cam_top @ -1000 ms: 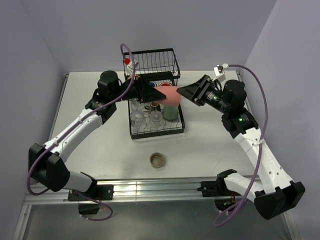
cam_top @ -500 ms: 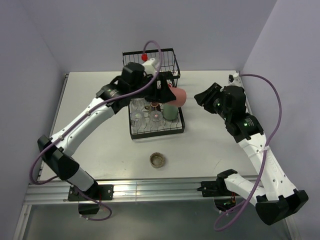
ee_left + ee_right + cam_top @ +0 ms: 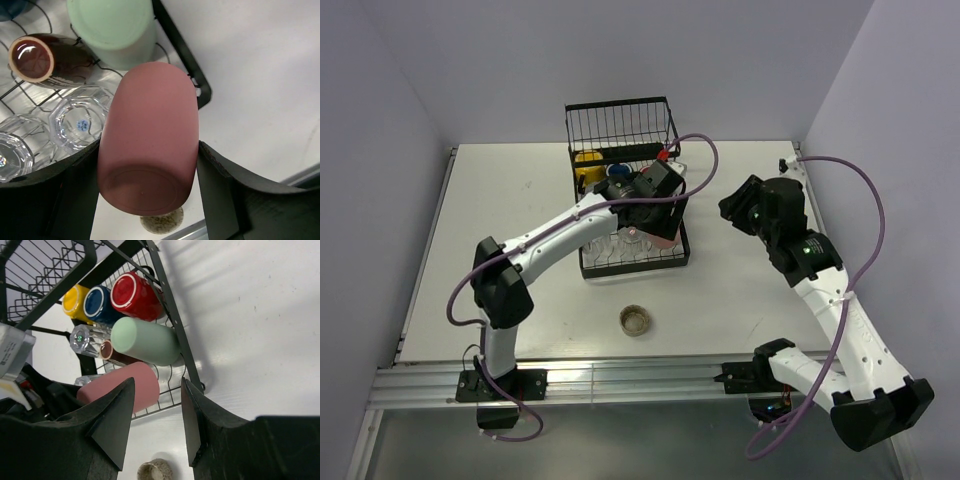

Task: Load the cups into the dish rack
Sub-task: Place the cup upside down on the dish rack

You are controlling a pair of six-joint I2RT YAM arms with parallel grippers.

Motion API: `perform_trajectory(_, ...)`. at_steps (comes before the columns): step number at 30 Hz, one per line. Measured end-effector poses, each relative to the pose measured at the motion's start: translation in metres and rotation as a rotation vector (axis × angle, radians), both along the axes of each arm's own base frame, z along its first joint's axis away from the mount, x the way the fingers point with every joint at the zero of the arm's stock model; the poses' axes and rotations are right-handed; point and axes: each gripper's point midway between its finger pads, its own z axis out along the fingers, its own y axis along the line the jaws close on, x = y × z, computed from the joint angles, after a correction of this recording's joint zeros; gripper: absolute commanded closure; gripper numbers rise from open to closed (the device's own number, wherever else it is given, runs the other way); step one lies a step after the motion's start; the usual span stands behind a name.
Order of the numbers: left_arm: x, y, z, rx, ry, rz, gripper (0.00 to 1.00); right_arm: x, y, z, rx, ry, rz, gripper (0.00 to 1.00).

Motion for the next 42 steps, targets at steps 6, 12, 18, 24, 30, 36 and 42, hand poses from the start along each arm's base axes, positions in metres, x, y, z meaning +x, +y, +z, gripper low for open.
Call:
perform_trajectory(6, 0.009, 0.003, -0.012, 0.067, -0.009, 0.018, 1.00, 0.000, -0.005, -0.010, -0.020, 0.020, -0.014, 0.51)
perform_trajectory(12, 0.014, -0.004, -0.018, 0.085, -0.015, 0.014, 1.00, 0.000, -0.008, -0.018, -0.033, 0.035, -0.022, 0.51)
perform_trajectory(18, 0.014, -0.010, -0.030, 0.114, -0.006, -0.003, 1.00, 0.001, -0.011, -0.027, -0.044, 0.053, -0.029, 0.51)
perform_trajectory(24, 0.015, -0.013, -0.044, 0.144, 0.013, -0.009, 1.00, 0.001, -0.012, -0.032, -0.051, 0.060, -0.029, 0.51)
perform_trajectory(30, 0.016, -0.013, -0.053, 0.164, 0.026, -0.010, 1.00, 0.001, -0.014, -0.034, -0.051, 0.065, -0.031, 0.51)
perform_trajectory(36, 0.017, -0.015, -0.065, 0.183, 0.041, -0.011, 1.00, 0.000, -0.012, -0.038, -0.051, 0.074, -0.020, 0.52)
perform_trajectory(42, 0.017, -0.015, -0.070, 0.190, 0.047, -0.011, 0.83, 0.000, -0.011, -0.040, -0.051, 0.079, -0.017, 0.51)
